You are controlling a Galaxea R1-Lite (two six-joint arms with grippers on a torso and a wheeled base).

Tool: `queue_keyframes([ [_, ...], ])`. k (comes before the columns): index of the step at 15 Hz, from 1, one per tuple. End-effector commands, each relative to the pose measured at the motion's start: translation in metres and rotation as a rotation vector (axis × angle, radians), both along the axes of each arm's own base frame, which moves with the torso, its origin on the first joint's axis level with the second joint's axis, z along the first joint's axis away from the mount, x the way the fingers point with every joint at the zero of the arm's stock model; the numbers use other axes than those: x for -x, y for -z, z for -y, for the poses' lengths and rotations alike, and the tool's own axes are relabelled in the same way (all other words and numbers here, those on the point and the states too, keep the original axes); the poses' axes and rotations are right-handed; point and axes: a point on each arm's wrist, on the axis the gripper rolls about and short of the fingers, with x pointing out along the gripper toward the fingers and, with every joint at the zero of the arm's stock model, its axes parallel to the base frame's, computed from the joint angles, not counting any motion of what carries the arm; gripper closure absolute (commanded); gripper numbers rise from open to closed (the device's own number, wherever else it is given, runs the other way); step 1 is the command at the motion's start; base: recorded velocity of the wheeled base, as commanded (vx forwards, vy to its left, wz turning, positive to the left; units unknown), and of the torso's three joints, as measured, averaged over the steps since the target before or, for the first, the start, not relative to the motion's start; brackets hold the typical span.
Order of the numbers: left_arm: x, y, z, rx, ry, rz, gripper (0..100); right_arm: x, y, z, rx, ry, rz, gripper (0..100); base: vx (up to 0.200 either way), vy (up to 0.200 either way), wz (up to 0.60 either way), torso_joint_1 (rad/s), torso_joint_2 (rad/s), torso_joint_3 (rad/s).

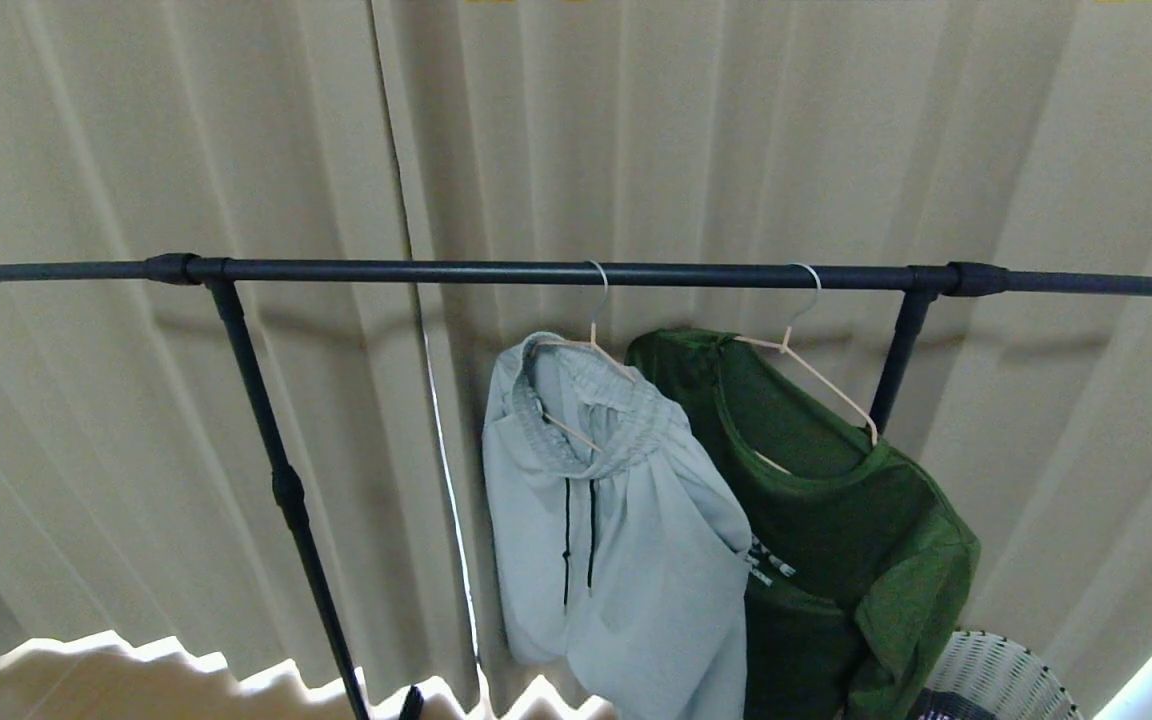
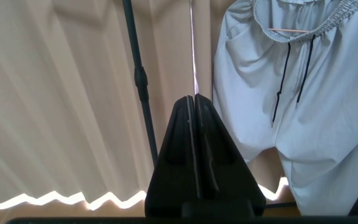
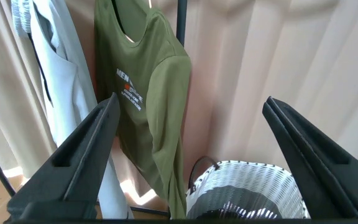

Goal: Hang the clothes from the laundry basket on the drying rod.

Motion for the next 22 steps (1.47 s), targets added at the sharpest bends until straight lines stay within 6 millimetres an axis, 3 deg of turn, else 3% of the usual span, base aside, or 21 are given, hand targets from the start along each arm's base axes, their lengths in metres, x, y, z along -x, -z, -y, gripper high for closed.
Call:
queue_keyframes([
  [1,-0.0001,0.0,0.0,0.0,-0.002,-0.001,100,0.0001,0.0,0.0,-0.003,-0.001,0.001,0,0.0,0.0,0.0,0.0,0.0,0.0],
  [22,-0.0001,0.0,0.0,0.0,-0.002,-0.001,100,0.0001,0.0,0.0,-0.001,-0.001,0.001,0,0.0,0.0,0.0,0.0,0.0,0.0],
])
